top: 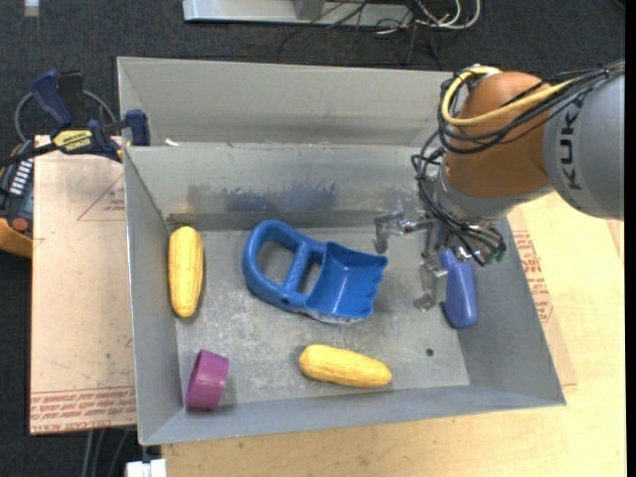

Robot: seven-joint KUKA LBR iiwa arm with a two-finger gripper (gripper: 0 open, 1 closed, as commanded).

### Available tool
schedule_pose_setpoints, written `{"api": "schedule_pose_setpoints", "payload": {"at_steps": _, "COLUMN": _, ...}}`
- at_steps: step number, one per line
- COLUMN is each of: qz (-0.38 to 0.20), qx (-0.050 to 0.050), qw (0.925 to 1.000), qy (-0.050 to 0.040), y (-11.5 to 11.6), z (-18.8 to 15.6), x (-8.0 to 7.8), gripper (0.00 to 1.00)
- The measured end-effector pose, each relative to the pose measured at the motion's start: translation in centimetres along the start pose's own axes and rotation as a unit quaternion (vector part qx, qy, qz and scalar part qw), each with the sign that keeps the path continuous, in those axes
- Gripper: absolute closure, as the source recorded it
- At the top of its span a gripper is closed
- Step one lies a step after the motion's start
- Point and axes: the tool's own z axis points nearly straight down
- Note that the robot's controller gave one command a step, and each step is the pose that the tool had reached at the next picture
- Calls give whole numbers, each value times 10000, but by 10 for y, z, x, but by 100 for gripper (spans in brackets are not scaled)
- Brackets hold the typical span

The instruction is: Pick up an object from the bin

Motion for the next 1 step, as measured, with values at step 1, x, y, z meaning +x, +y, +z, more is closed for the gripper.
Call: {"api": "schedule_pose_setpoints", "payload": {"at_steps": 1, "qz": -963, "qx": -7, "qw": 9954, "qy": 8, "y": 17, "z": 29, "x": -48, "gripper": 0}}
